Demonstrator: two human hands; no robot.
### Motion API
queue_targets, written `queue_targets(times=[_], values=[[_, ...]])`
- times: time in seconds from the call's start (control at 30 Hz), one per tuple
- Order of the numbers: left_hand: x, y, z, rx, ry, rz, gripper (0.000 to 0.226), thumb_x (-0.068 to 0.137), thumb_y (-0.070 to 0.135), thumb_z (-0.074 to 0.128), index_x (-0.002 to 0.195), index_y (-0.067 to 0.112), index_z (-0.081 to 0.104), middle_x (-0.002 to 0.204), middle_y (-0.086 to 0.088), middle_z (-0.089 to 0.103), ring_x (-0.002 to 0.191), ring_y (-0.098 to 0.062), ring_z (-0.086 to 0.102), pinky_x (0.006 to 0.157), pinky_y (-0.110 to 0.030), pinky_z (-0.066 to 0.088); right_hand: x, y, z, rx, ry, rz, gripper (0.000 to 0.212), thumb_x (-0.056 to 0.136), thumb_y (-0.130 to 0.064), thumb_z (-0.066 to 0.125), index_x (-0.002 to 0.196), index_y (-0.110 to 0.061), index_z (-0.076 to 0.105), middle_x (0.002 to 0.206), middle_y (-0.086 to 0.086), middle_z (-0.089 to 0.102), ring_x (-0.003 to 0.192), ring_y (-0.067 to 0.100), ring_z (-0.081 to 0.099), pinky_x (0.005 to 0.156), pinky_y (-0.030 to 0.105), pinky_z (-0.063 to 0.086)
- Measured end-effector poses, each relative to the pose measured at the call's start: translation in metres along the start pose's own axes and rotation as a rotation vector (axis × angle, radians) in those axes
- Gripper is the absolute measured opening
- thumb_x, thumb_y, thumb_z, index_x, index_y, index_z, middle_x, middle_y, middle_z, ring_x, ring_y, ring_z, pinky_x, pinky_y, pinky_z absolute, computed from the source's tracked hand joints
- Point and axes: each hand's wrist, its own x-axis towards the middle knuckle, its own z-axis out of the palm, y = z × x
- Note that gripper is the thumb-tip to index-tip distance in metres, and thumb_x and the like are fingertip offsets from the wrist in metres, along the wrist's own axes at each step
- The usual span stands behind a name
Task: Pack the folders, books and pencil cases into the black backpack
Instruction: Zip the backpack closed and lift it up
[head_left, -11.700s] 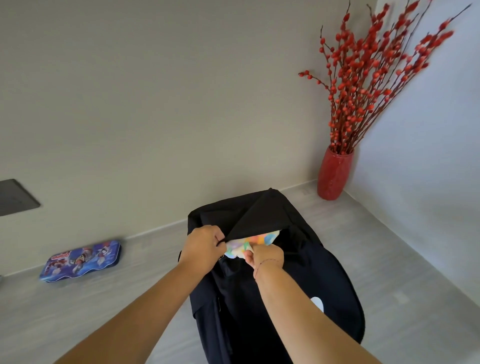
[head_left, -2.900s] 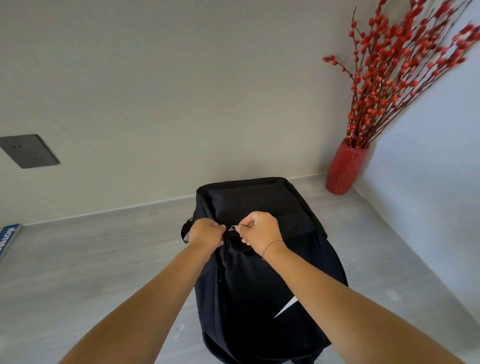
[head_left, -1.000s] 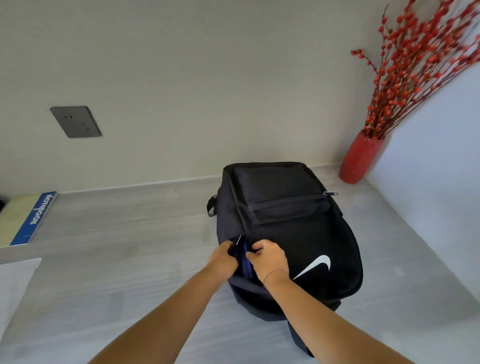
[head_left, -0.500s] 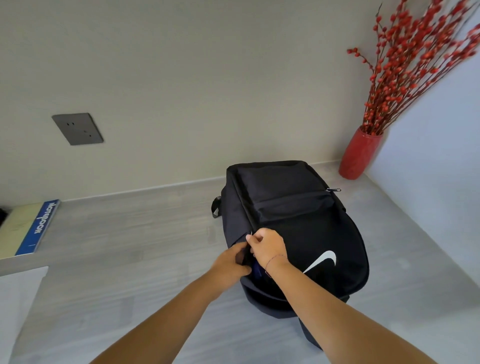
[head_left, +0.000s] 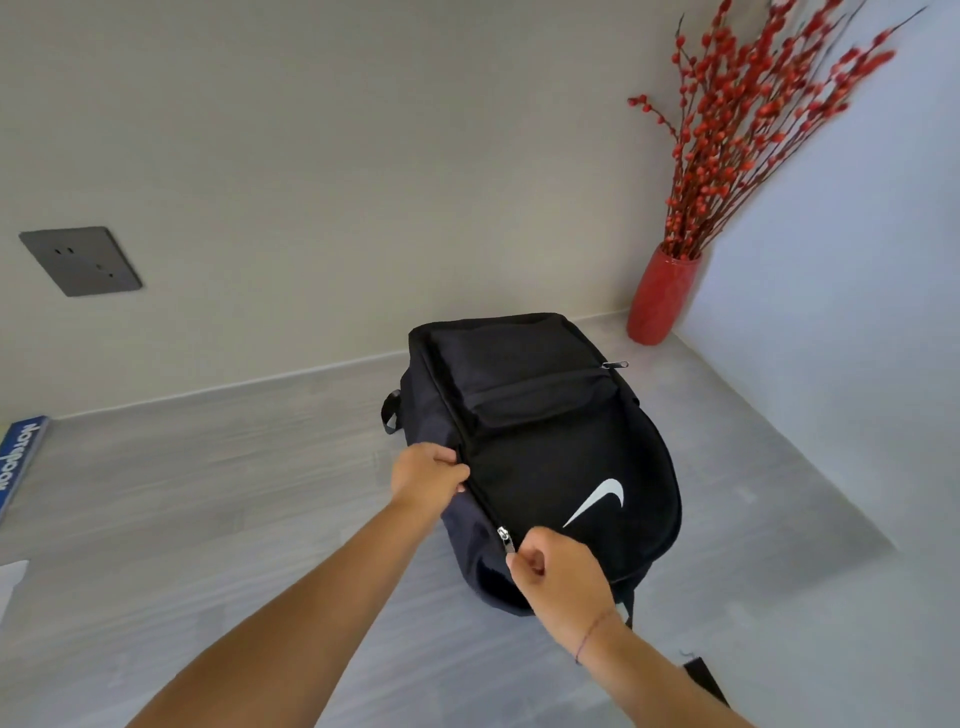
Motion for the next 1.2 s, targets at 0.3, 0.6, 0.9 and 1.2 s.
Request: queue_targets(times=[0.3, 0.6, 0.9, 1.2], values=[[-0.058, -0.015, 0.029, 0.781, -0.326, 1.027, 0.033, 0.093, 0.032, 0.047, 0.122, 0.026, 0.061, 0.125, 0.01, 0.06, 0.126, -0.006, 0.044, 0.118, -0.029, 0.012, -0.02, 0.042, -0.024, -0.023, 0.116, -0.127, 0.042, 0.089, -0.028, 0.058, 0.057, -0.035, 0.032, 0.052, -0.011, 0.041, 0.05, 0.007, 0.041, 0.051, 0.012, 0.033], [-0.054, -0.001, 0.032, 1.151, -0.401, 1.038, 0.031, 0.098, 0.03, 0.043, 0.12, 0.022, 0.062, 0.117, 0.002, 0.061, 0.112, -0.015, 0.051, 0.104, -0.023, 0.028, -0.024, 0.064, -0.027, -0.025, 0.16, -0.112, 0.036, 0.09, -0.035, 0.055, 0.061, -0.034, 0.035, 0.054, -0.013, 0.043, 0.052, 0.008, 0.046, 0.05, 0.008, 0.036], [-0.076, -0.042, 0.016, 1.124, 0.035, 1.117, 0.019, 0.065, 0.021, 0.08, 0.083, 0.023, 0.074, 0.085, 0.006, 0.071, 0.083, -0.014, 0.069, 0.091, -0.028, 0.052, -0.028, 0.148, -0.098, -0.152, 0.282, -0.099, 0.031, 0.091, -0.024, 0.057, 0.063, -0.023, 0.042, 0.051, -0.006, 0.039, 0.048, 0.008, 0.034, 0.049, 0.018, 0.032], [-0.124, -0.004, 0.147, 0.969, 0.121, 0.983, 0.029, 0.058, 0.037, 0.084, 0.083, 0.026, 0.074, 0.075, 0.01, 0.067, 0.069, -0.012, 0.066, 0.072, -0.024, 0.053, -0.019, 0.143, -0.115, -0.193, 0.305, -0.455, 0.028, 0.083, -0.019, 0.068, 0.062, -0.017, 0.049, 0.057, -0.014, 0.035, 0.05, 0.005, 0.034, 0.055, 0.02, 0.036]])
